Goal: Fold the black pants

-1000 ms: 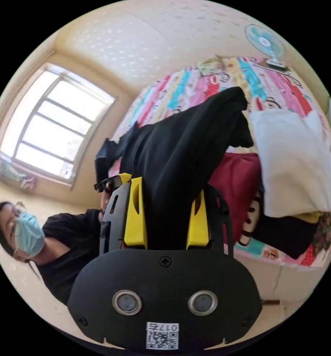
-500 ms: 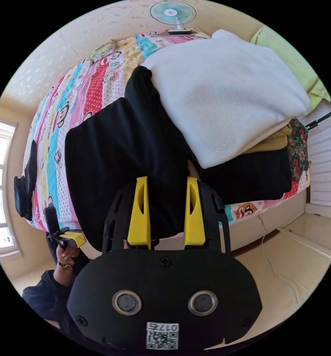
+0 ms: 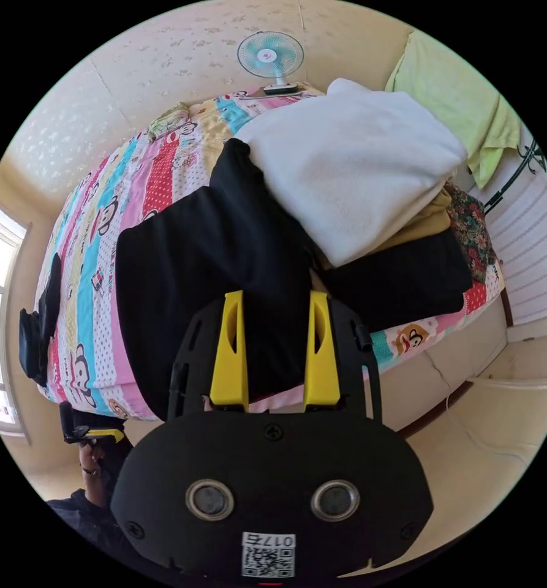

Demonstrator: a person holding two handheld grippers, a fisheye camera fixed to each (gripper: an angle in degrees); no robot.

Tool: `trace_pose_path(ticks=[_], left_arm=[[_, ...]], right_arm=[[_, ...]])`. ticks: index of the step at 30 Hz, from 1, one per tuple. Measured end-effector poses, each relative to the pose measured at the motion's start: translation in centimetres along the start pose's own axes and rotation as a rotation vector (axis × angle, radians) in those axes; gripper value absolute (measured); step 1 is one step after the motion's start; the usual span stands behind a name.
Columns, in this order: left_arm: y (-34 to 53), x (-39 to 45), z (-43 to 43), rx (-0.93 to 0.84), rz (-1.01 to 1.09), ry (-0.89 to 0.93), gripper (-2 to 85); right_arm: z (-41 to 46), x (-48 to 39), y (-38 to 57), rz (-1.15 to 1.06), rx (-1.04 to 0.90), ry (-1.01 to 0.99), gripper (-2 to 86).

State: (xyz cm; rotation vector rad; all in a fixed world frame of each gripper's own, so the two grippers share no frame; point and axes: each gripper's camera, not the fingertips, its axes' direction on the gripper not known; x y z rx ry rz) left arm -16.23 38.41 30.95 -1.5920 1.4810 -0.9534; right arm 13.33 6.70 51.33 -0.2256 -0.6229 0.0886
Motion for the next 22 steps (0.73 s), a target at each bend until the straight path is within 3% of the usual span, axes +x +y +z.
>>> trace_pose_path(ticks=[3, 7, 12, 16, 19, 22], left_arm=[[3.4, 0.1, -7.6, 0.183, 0.014, 0.017, -0.9], [9.1, -0.5, -20.0, 0.527, -0.007, -0.114, -0.3], [17.5, -4.3, -30.8, 0.965, -0.123, -0.168, 6.3], [23.4, -5.0, -36.3, 1.261, -0.207, -0.315, 10.6], [24.5, -5.1, -38.9, 1.338, -0.228, -0.388, 10.7], [24.1, -6.2, -41.2, 1.354, -0.237, -0.389, 10.9]], right_arm=[[-3.3, -3.0, 0.4, -0.017, -0.005, -0.022, 16.5], [-5.7, -13.7, 0.7, -0.201, 0.024, -0.058, 16.5], [-1.7, -31.8, 1.1, -0.595, -0.062, -0.395, 10.2], [6.2, -50.1, 3.3, -0.925, -0.439, -0.793, 10.9], [9.3, -61.8, 6.0, -1.081, -0.532, -0.957, 10.0], [10.8, -71.8, 7.5, -1.179, -0.500, -0.943, 13.8]])
